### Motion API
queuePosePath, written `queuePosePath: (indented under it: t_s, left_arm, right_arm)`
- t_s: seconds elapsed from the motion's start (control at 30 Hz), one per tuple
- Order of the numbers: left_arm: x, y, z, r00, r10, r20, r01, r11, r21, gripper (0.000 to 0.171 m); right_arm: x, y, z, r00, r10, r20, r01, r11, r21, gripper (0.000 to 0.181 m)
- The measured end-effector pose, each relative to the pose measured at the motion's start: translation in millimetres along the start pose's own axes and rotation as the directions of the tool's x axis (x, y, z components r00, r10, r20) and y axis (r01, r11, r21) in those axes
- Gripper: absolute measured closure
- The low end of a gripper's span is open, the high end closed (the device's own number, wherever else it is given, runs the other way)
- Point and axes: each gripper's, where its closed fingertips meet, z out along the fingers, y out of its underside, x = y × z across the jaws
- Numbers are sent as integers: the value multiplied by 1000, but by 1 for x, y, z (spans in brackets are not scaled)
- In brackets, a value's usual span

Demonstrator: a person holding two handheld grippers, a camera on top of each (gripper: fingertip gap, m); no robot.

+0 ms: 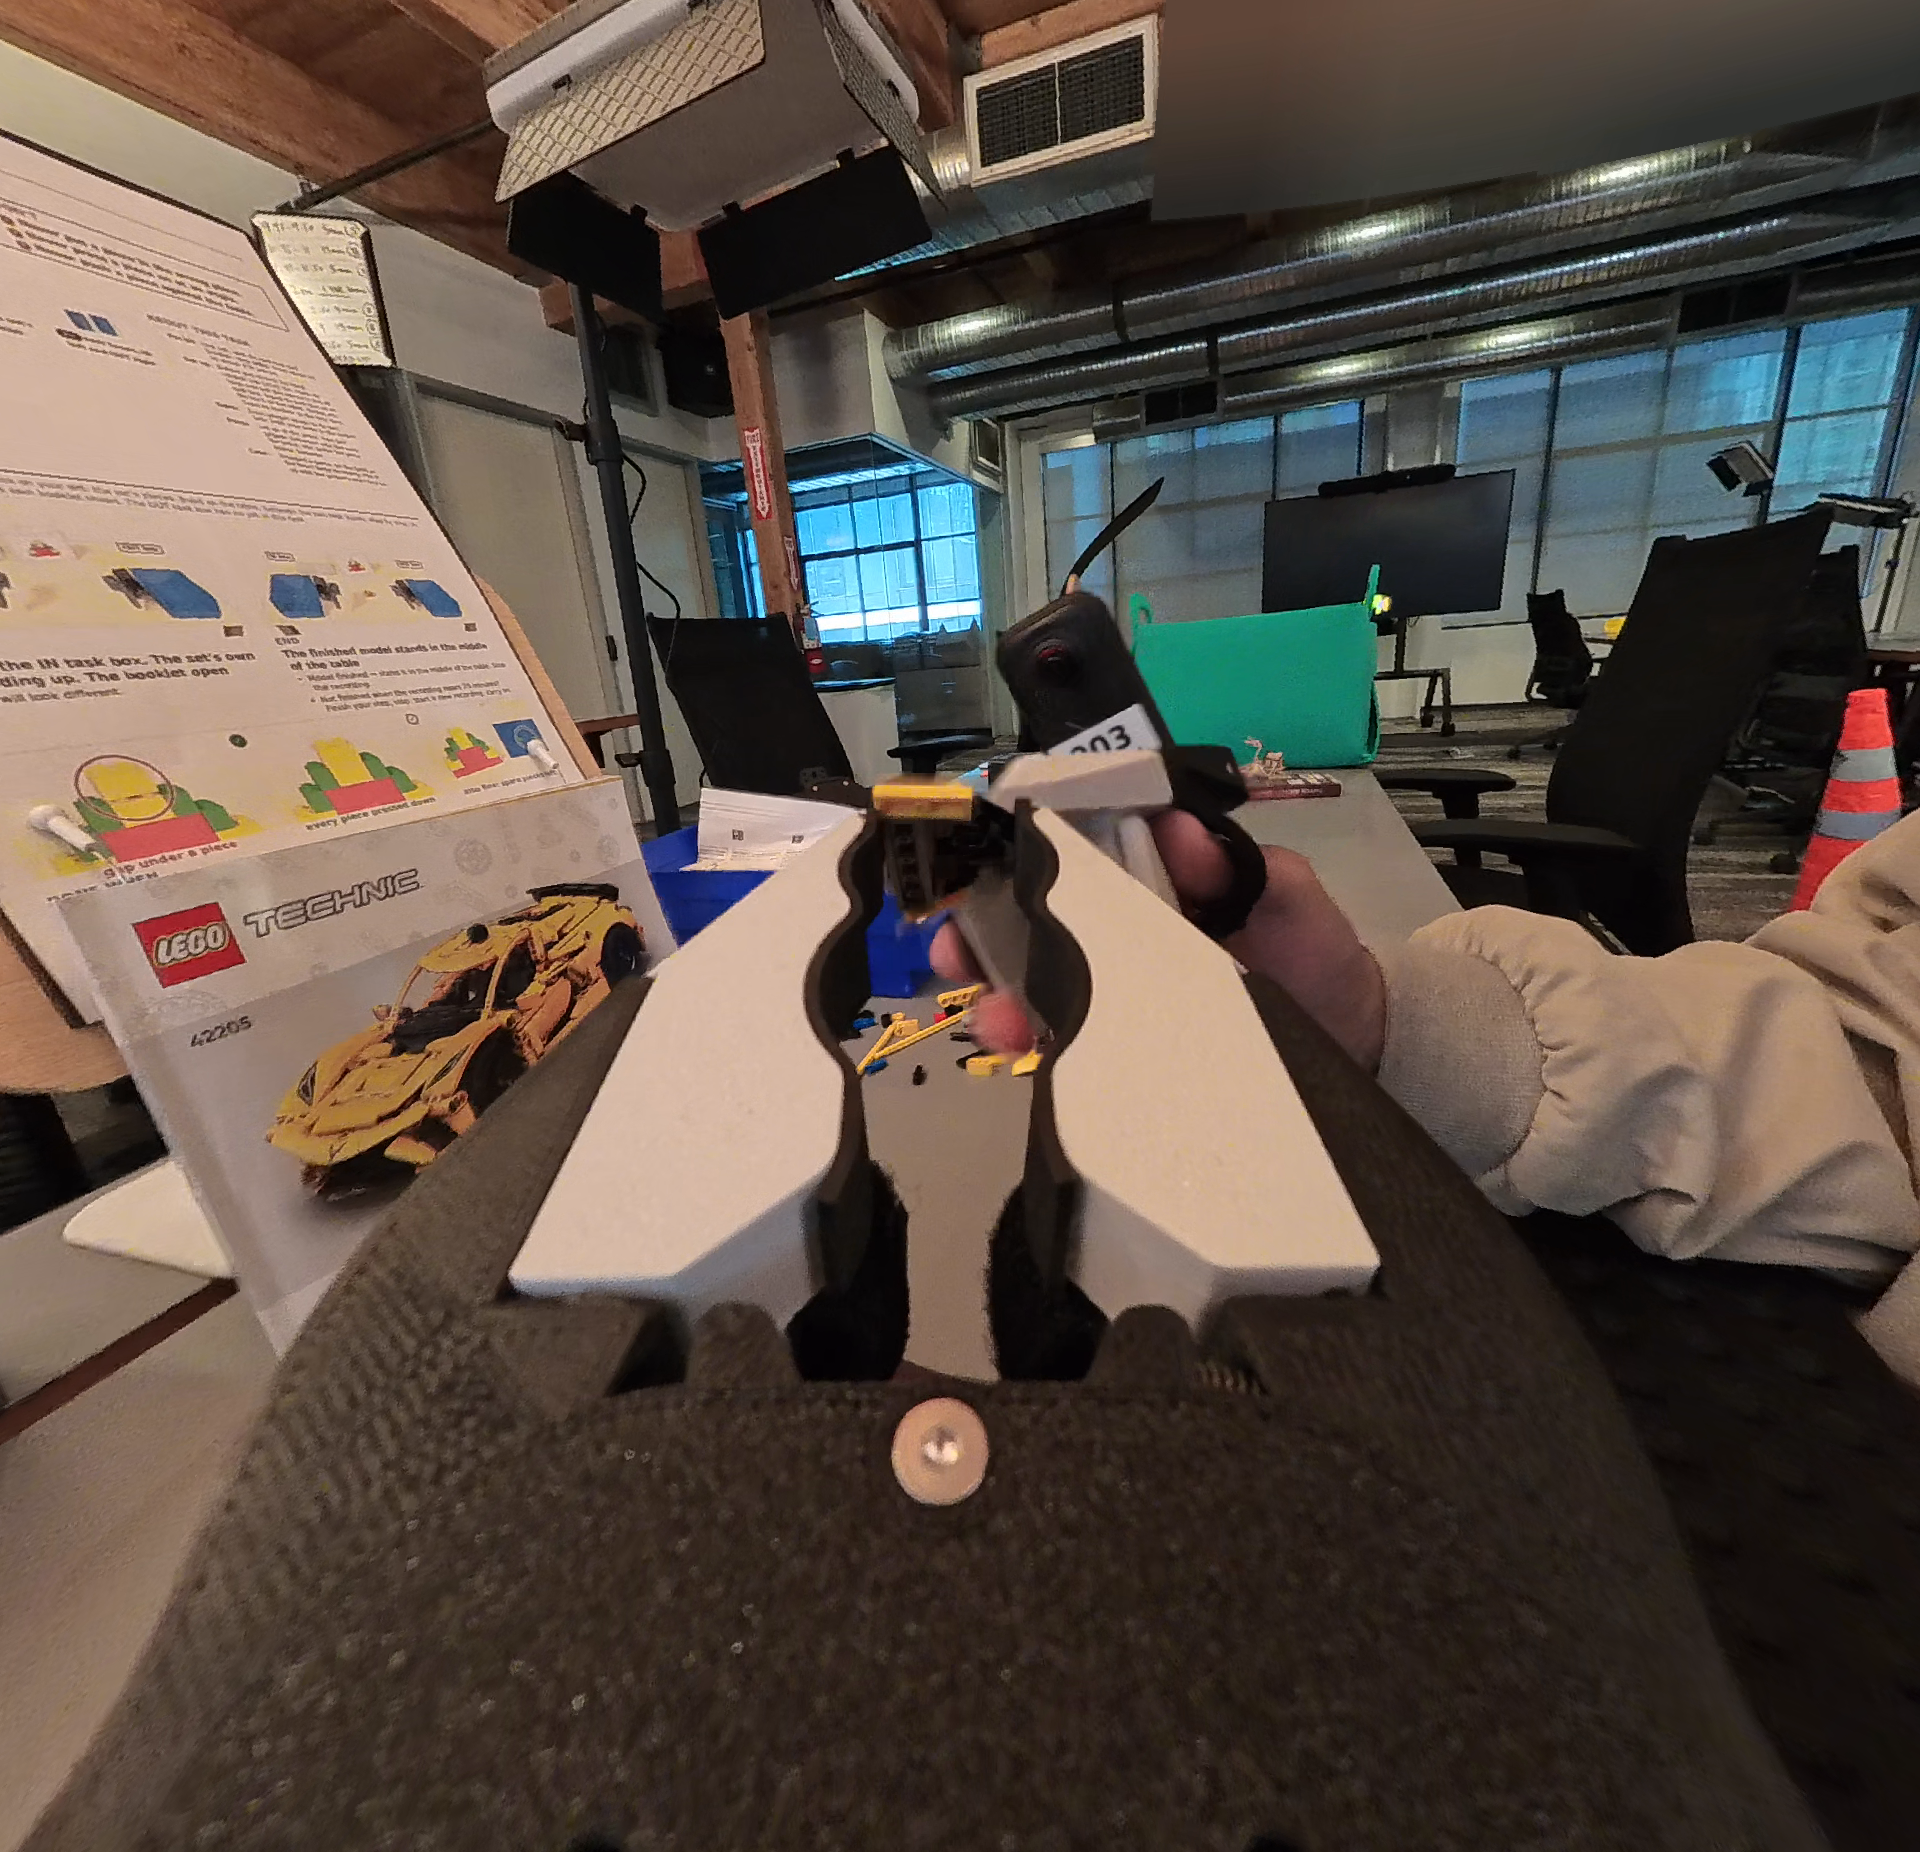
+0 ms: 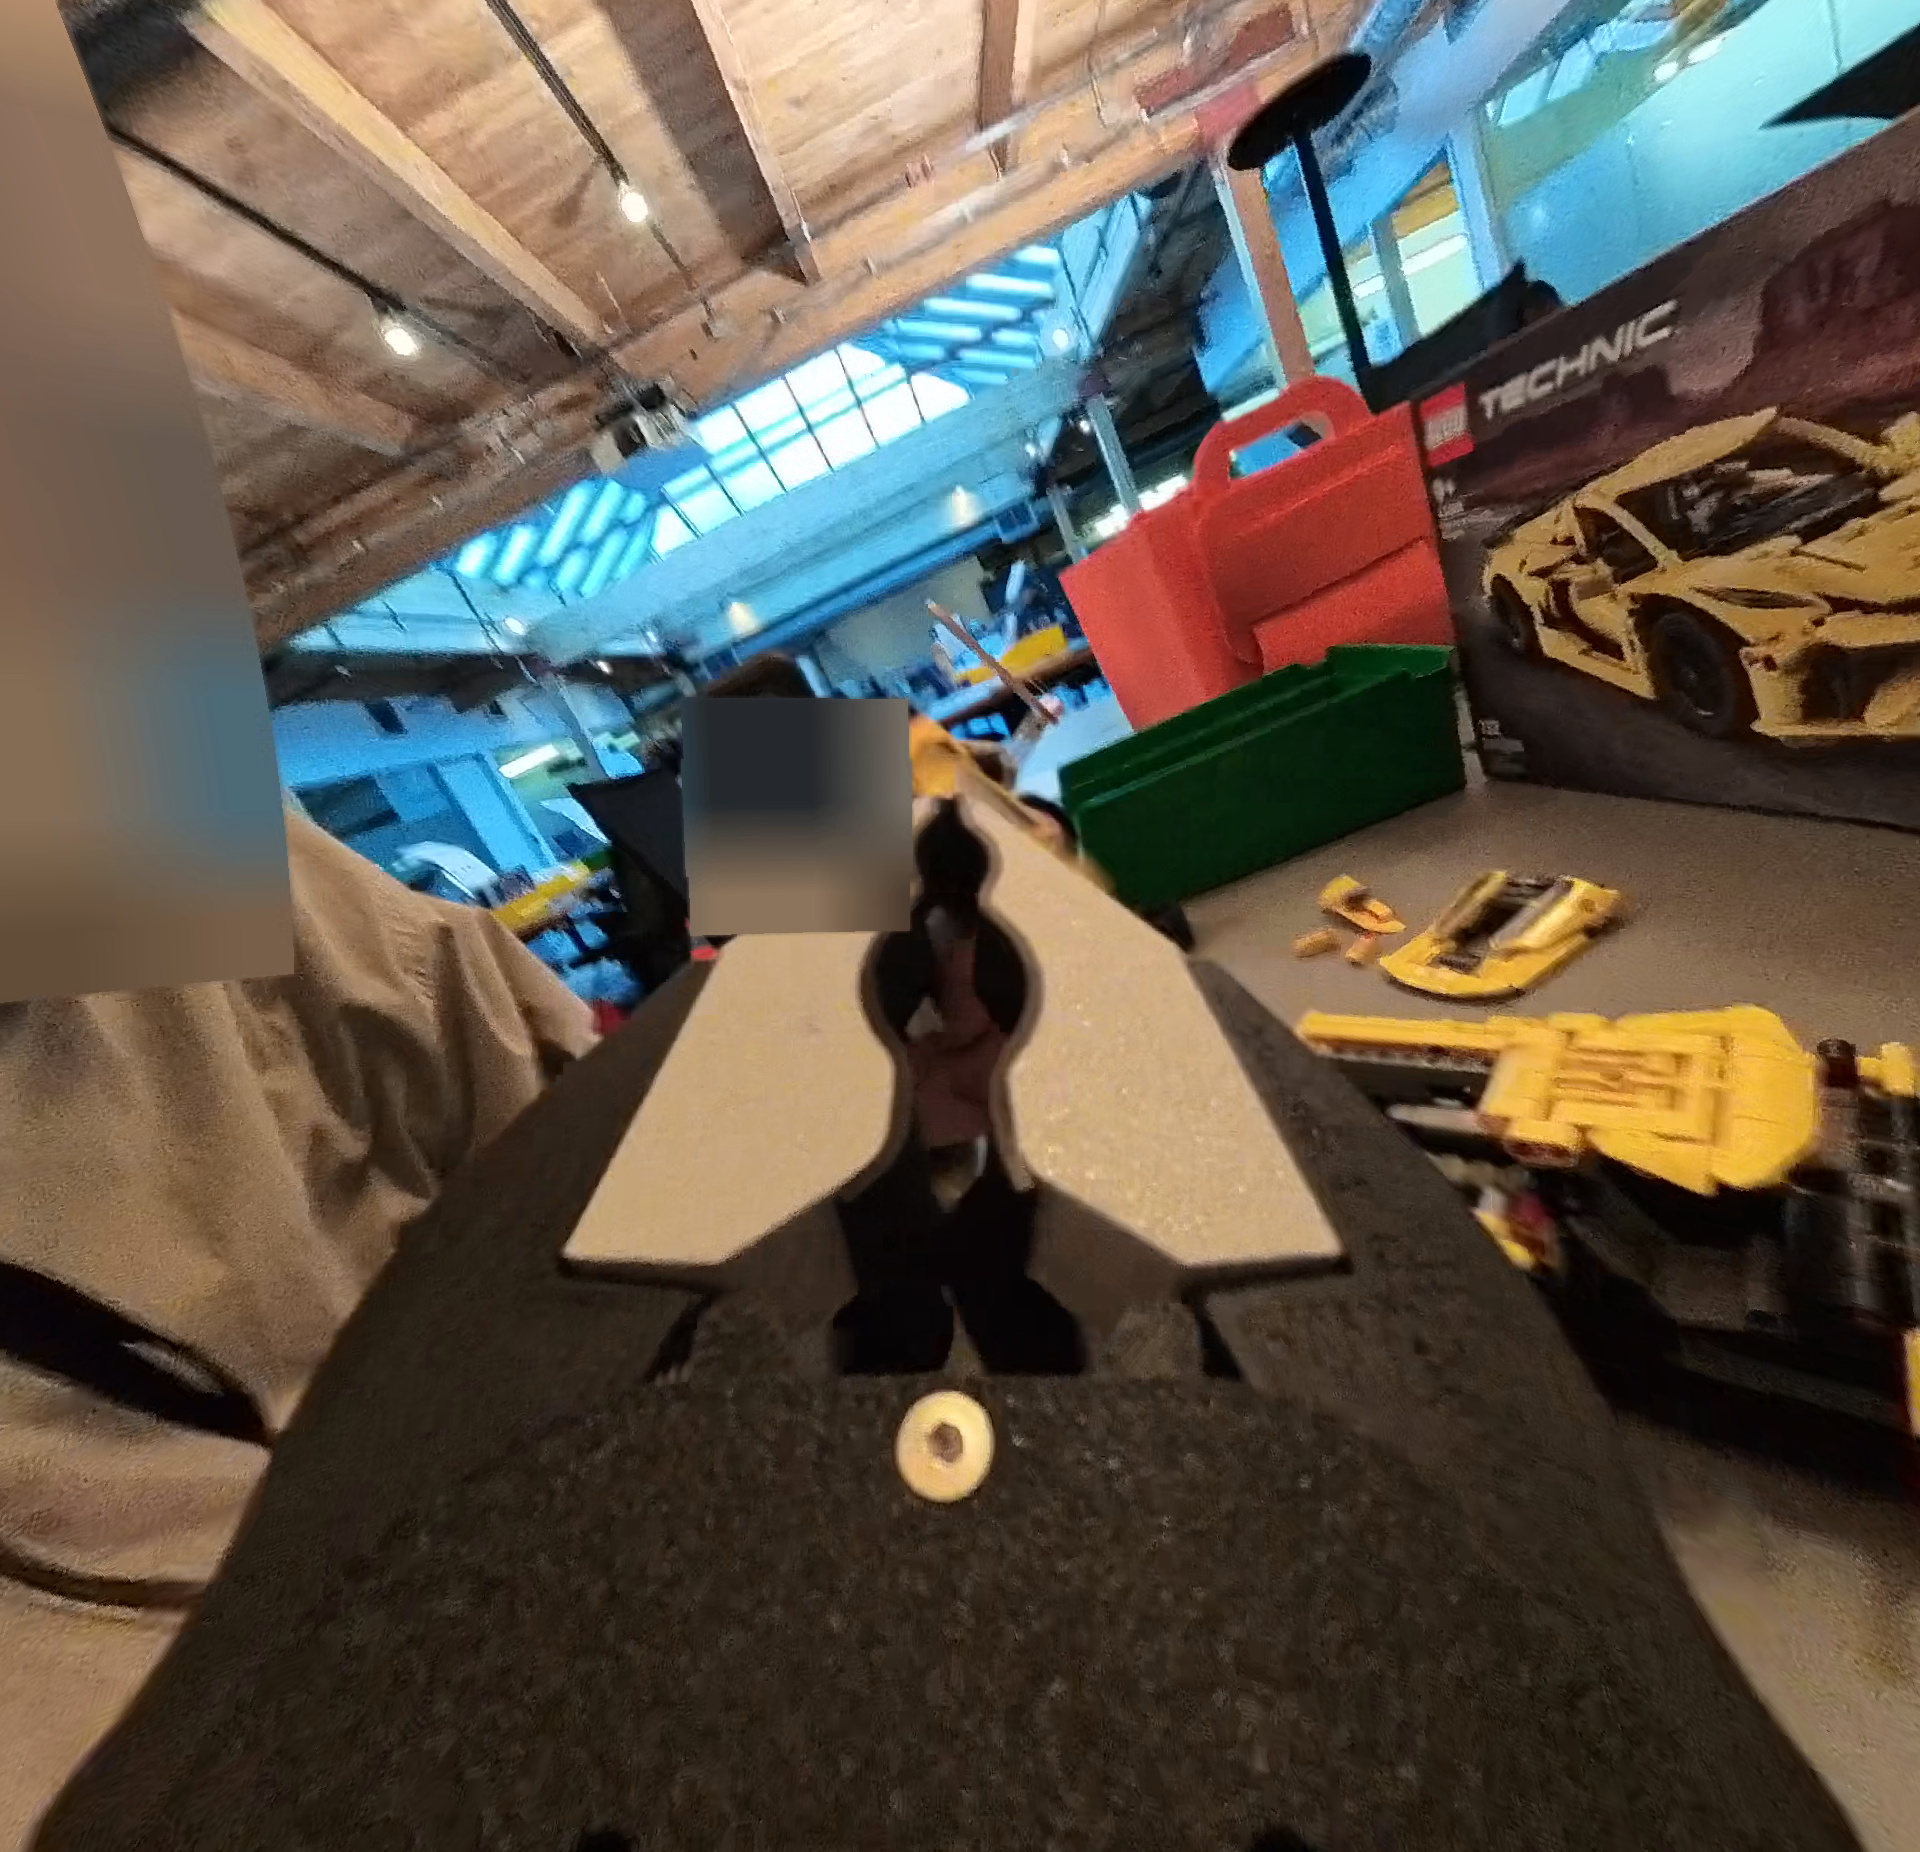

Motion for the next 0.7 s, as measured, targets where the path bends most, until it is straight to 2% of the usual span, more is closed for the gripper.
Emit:
queuePosePath:
  t_s: [0.03, 0.07, 0.13, 0.2, 0.37, 0.47, 0.5, 0.53, 0.57, 0.63, 0.7]
  left_arm:
    - [-4, 5, 0, 999, 20, 24, -20, 1000, -22, 148]
    - [-5, 8, 0, 999, 33, 27, -32, 999, -36, 148]
    - [-4, 6, 1, 1000, -18, 12, 18, 1000, -11, 148]
    - [-2, 8, 2, 1000, -18, 8, 18, 1000, -22, 148]
    - [-13, 6, -4, 999, -20, 26, 21, 999, -39, 148]
    - [-15, -4, -7, 995, -97, -4, 97, 995, 32, 148]
    - [-13, -6, -7, 993, -116, -20, 117, 992, 50, 148]
    - [-9, -7, -7, 989, -144, -46, 147, 987, 64, 148]
    - [-7, -9, -7, 981, -179, -70, 184, 980, 75, 148]
    - [-3, -12, -7, 964, -238, -118, 249, 964, 95, 148]
    - [2, -15, -9, 944, -281, -173, 301, 948, 101, 148]
  right_arm:
    - [2, -14, -6, 998, 65, 20, -67, 994, 83, 181]
    - [5, -18, -11, 995, 96, 30, -99, 990, 102, 181]
    - [20, -8, -14, 995, -16, -99, 19, 999, 26, 181]
    - [22, -8, -16, 995, 18, -103, -16, 1000, 22, 181]
    - [44, -9, -35, 978, -1, -210, -3, 1000, -17, 181]
    - [40, -17, -40, 983, 18, -184, -11, 999, 36, 181]
    - [36, -14, -36, 987, -7, -162, 11, 1000, 24, 175]
    - [31, -12, -29, 987, -47, -151, 49, 999, 11, 158]
    - [25, -9, -23, 982, -109, -151, 109, 994, -8, 149]
    - [12, 6, -10, 965, -227, -131, 214, 971, -107, 151]
    - [-1, 20, 1, 978, -202, -51, 192, 969, -158, 151]
